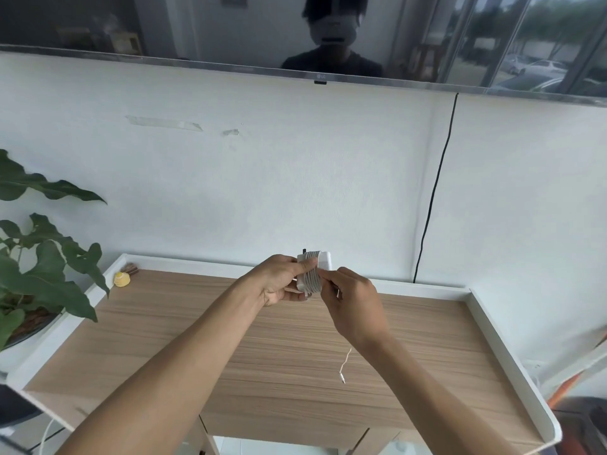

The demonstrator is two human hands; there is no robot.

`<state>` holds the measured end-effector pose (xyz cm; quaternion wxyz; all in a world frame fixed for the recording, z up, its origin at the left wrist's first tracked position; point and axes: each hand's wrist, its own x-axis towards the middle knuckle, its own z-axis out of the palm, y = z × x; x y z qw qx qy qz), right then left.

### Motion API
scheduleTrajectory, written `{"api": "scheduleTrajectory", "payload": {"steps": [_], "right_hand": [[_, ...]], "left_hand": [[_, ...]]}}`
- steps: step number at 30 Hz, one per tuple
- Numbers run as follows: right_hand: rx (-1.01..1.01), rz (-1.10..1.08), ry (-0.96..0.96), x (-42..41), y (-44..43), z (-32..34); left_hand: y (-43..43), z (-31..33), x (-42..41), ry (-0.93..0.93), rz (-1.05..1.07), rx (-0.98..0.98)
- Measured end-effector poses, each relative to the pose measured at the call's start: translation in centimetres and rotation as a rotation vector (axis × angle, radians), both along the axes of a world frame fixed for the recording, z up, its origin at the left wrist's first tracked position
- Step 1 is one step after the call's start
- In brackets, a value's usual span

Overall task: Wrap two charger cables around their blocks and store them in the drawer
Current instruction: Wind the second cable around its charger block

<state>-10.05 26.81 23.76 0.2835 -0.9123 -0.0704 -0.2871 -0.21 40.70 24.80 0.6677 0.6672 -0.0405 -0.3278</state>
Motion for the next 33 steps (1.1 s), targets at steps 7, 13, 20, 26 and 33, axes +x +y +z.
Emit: {"api": "scheduleTrajectory", "payload": {"steps": [7,13,20,26,33], "right_hand": [[-0.013,0.025,0.004,-0.3,-0.4,-0.8],[0.196,0.048,-0.023,-0.9,-0.5,-1.9],[0.417,0.003,0.007,-1.1,-0.7,-2.6],[0.553,0.007,0.143,-0.7,-1.2,-2.5],[0.594,0.06,0.344,-0.2,-2.1,-1.8]], "left_hand": [[0.0,-0.1,-0.3,-0.055,0.026,0.011],[-0.6,-0.3,-0.3,-0.125,0.137,-0.023],[-0.7,-0.2,-0.7,-0.128,0.143,-0.112],[-0.1,-0.1,-0.9,-0.204,0.064,-0.138],[0.7,1.3,-1.7,-0.25,-0.141,-0.14]]}}
